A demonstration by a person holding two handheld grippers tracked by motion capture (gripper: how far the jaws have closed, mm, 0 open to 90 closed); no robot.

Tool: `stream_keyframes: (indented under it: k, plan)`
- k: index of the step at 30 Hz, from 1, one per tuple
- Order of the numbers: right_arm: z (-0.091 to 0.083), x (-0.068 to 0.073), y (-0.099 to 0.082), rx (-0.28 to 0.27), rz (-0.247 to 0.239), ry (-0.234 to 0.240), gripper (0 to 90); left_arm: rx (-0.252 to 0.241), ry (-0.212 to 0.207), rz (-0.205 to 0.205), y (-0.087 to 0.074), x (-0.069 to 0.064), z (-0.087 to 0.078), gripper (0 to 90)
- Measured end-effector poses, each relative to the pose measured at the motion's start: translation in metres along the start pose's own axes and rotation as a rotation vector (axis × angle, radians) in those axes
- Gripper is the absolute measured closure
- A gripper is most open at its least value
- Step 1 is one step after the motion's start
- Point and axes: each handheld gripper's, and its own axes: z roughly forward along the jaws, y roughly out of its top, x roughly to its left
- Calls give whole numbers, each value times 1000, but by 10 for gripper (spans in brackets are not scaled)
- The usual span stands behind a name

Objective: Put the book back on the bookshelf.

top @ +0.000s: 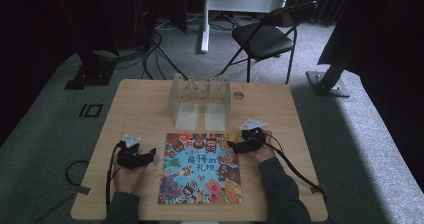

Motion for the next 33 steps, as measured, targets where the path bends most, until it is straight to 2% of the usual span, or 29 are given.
stream_keyframes:
  k: [1,2,3,8,15,17,19,20,22,28,29,33]
  plan:
    - [5,-3,-2,20,1,4,144,-7,-9,37,2,-7,-3,229]
    - [8,-4,-2,25,0,8,143,-12,-21,56,3,-11,-4,213]
    - [10,-5,-2,25,1,16,143,-22,-37,66,4,-15,-5,210]
    - [14,-5,-3,9,8,49,143,-45,-64,134,5,-32,-10,162]
    - [25,-6,-3,24,18,81,140,-54,-155,233,1,-63,-17,97]
    - [28,-7,-3,23,29,92,141,-50,-172,258,0,-71,-18,82]
    - [30,-8,-3,28,31,96,141,-36,-181,262,-1,-75,-18,81]
    - [31,-9,-4,35,36,99,142,0,-168,273,-5,-83,-15,81]
    - [34,-9,-6,53,45,110,145,17,-181,285,-10,-89,-15,76]
    - [38,-13,-8,50,71,132,156,-1,-225,346,-17,-107,-22,70]
    - [38,-13,-8,48,74,147,165,-1,-224,367,-19,-110,-23,71]
    - [38,-14,-8,48,77,155,170,14,-252,409,-25,-122,-23,70]
